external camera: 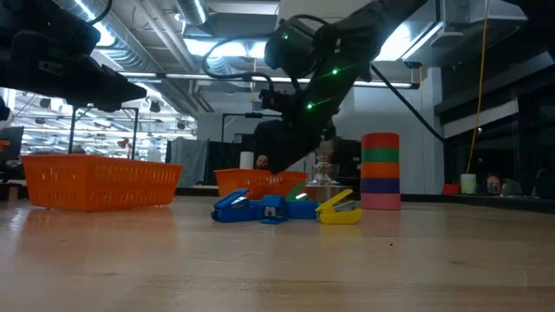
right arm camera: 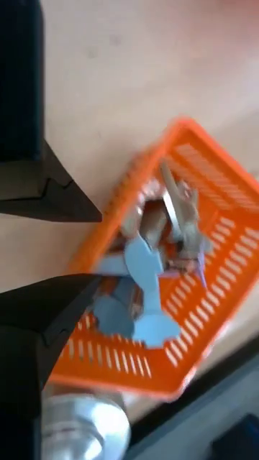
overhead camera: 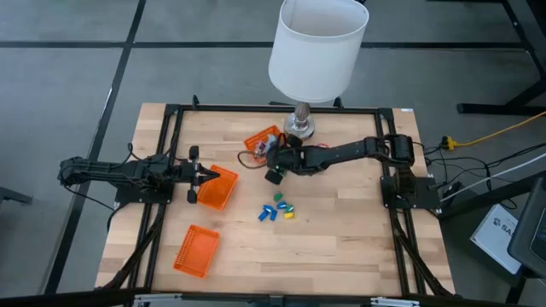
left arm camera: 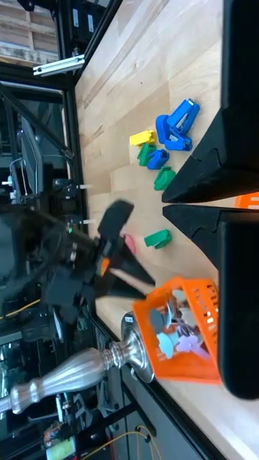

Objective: Pick and place Stapler, Stapler remover, tape
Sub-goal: Adjust the top orange bin, then adjust the middle orange bin

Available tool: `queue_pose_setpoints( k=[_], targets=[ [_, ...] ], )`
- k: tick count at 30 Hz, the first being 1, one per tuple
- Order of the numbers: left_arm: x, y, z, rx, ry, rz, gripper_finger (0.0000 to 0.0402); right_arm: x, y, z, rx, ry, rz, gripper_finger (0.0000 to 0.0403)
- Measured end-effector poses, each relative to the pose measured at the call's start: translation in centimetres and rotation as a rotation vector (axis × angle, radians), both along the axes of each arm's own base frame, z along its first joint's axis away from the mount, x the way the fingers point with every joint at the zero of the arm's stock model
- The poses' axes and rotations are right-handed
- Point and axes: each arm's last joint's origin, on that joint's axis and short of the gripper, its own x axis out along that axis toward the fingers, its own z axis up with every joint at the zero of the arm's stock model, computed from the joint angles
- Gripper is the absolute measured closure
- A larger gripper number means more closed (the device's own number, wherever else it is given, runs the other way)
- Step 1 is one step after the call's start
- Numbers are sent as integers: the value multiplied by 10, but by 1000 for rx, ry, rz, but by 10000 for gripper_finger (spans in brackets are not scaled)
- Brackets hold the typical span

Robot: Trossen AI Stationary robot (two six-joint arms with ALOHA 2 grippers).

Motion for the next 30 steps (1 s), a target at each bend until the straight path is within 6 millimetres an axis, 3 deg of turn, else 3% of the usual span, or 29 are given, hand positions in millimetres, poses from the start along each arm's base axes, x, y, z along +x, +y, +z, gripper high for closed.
queue_pose_setpoints(
  k=[9, 16, 24, 30],
  targets=[
    [0, 0, 0, 0, 0, 0, 390, 5, -32, 7, -113, 16, 129, 274],
    [0, 0, 0, 0, 0, 0, 391, 9, -32, 11, -214, 50, 262, 274],
    [0, 0, 0, 0, 0, 0, 389, 8, -33, 11, -93, 32, 421, 274],
    [0, 0, 0, 0, 0, 0, 390, 0, -28, 34, -100, 30, 446, 274]
  ],
)
